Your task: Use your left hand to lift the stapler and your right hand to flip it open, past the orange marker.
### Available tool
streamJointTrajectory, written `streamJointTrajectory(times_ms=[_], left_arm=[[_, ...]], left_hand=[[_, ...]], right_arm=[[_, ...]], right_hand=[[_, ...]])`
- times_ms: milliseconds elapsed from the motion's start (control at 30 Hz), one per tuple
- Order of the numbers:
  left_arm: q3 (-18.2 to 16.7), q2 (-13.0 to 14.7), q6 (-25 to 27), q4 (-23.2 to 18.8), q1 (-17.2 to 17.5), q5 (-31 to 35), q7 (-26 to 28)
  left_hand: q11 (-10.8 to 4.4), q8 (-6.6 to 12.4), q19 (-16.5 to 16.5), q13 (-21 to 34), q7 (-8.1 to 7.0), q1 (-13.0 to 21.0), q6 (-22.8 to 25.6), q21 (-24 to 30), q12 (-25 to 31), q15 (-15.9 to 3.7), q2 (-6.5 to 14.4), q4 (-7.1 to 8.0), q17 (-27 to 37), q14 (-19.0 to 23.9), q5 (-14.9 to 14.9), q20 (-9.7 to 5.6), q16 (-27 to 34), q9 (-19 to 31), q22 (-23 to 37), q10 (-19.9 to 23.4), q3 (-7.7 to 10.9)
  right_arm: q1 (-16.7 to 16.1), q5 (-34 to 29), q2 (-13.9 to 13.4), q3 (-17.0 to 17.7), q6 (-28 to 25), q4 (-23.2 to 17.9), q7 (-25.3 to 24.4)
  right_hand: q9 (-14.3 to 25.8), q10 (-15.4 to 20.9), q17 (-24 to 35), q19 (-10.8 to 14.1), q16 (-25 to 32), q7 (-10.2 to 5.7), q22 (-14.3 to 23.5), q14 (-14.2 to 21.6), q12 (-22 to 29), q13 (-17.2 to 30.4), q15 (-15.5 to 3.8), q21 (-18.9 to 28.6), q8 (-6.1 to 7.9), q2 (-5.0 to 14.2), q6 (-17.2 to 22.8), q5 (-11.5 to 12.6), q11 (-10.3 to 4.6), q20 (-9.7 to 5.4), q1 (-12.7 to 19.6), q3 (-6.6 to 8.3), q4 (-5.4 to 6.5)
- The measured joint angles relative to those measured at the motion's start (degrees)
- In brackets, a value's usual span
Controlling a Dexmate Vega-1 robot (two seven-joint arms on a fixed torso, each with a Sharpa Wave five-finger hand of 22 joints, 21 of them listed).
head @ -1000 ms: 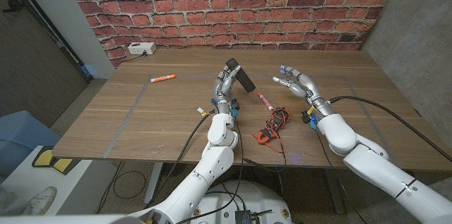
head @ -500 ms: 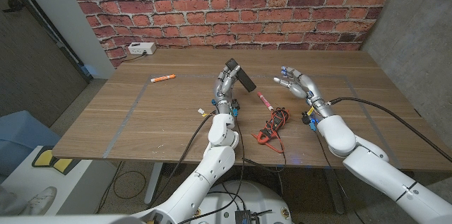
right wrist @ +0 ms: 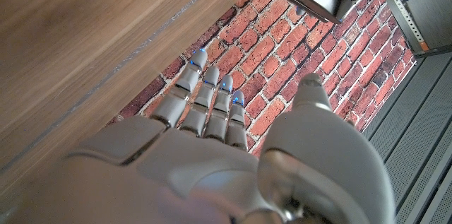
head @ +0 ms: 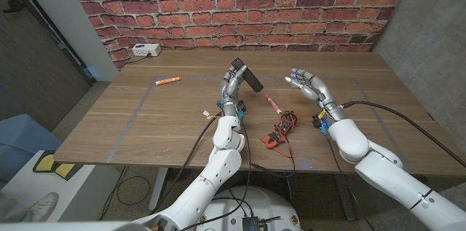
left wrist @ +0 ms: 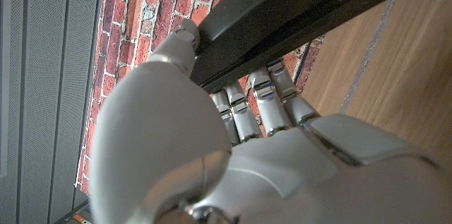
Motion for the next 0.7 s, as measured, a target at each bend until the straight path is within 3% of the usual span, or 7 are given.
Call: streamJointTrajectory(times_ms=[267,633,700], left_arm=[[-0.22,0.0,-1.47,0.9,-0.38,-1.05,-2.45],[-0.47,0.35,-2.58,3.02,-1.39,-3.61,-7.83],[-0.54,0.46,-2.65,3.28,-1.53,-3.97,-8.55]], left_hand=[[-0.31,-0.15,-0.48,0.0,0.07,0.0,0.08,-0.35,-0.36,-0.54,0.0,-0.39,-0.19,-0.54,-0.06,0.12,-0.68,0.0,-0.24,-0.31,0.41],[-0.94,-0.14,-1.72,0.02,0.34,0.0,0.36,-0.83,-0.81,-1.33,0.0,-0.61,-0.52,-1.33,-0.09,0.12,-1.52,0.0,-0.42,-0.91,0.65],[-0.94,-0.13,-1.72,0.03,0.34,0.0,0.36,-0.84,-1.03,-1.33,0.0,-0.61,-0.52,-1.34,-0.14,0.12,-1.55,0.0,-0.42,-0.9,0.65]], right_arm=[[-0.83,2.07,-0.28,0.93,-0.69,-1.27,1.01],[-1.52,4.92,-1.18,1.67,-1.15,-2.35,2.81],[-1.54,5.27,-1.29,1.7,-1.17,-2.43,3.03]], right_hand=[[-0.17,3.21,1.02,2.35,1.6,0.51,0.27,3.76,1.01,0.4,-0.13,1.01,0.44,0.23,0.92,0.0,-0.39,-0.12,-0.22,0.0,0.0],[-0.16,3.74,1.28,2.52,1.81,0.61,0.45,3.85,1.01,0.52,-0.17,1.26,0.44,0.46,1.45,0.0,-0.46,-0.26,-0.45,0.0,0.0],[-0.16,4.56,1.52,3.16,2.33,0.41,0.62,5.17,1.01,0.67,-0.13,1.67,0.44,0.46,1.64,0.0,-0.49,-0.12,-0.45,-0.24,0.24]])
